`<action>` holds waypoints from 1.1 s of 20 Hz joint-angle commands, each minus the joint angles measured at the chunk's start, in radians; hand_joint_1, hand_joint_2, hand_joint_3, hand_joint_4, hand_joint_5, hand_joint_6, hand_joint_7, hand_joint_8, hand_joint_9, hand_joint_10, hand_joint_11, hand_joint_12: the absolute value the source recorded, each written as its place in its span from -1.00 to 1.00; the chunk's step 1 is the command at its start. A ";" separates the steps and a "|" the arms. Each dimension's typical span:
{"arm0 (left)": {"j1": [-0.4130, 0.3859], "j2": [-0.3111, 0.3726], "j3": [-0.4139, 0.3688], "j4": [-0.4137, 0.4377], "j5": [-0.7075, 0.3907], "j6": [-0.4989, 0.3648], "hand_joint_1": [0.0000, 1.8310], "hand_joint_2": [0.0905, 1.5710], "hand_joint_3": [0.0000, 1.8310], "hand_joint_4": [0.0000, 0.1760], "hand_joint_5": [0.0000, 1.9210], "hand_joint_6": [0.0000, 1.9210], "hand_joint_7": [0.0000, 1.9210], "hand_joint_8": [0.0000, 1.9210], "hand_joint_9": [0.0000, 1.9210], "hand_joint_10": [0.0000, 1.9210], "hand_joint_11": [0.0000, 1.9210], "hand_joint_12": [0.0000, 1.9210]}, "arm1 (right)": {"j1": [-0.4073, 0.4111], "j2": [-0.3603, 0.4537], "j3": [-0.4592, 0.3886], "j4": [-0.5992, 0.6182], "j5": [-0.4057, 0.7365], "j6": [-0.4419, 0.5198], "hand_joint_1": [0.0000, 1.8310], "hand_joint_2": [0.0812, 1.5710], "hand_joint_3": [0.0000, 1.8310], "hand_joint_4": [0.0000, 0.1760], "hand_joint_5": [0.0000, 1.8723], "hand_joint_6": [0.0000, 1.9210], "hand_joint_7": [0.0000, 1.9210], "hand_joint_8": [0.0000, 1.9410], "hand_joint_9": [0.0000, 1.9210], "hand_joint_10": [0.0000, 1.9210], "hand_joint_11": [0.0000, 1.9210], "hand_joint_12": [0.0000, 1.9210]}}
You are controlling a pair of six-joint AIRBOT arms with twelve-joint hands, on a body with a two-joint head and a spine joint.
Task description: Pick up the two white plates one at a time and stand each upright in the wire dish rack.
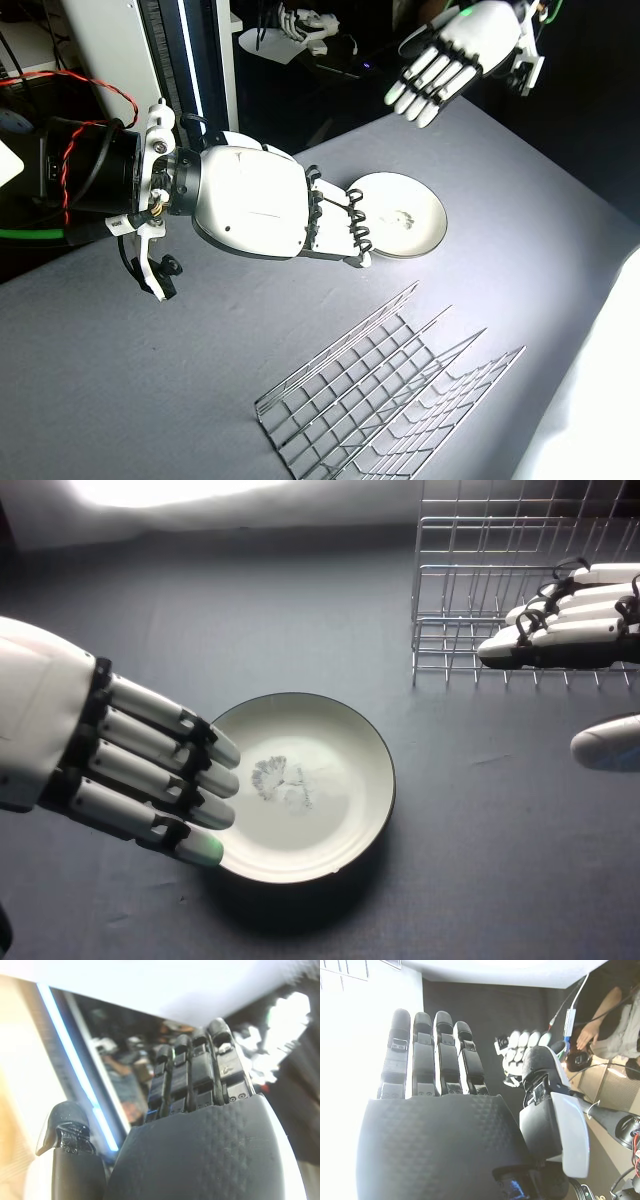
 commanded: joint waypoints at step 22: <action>0.191 -0.294 0.284 -0.091 0.145 0.097 -1.00 0.34 -1.00 -1.00 -0.95 -1.00 -0.95 -1.00 -0.97 -1.00 -1.00 -0.81 | -0.013 0.003 0.002 0.039 0.120 0.000 -1.00 0.33 -1.00 -1.00 -1.00 -1.00 -0.99 -0.99 -1.00 -1.00 -1.00 -0.97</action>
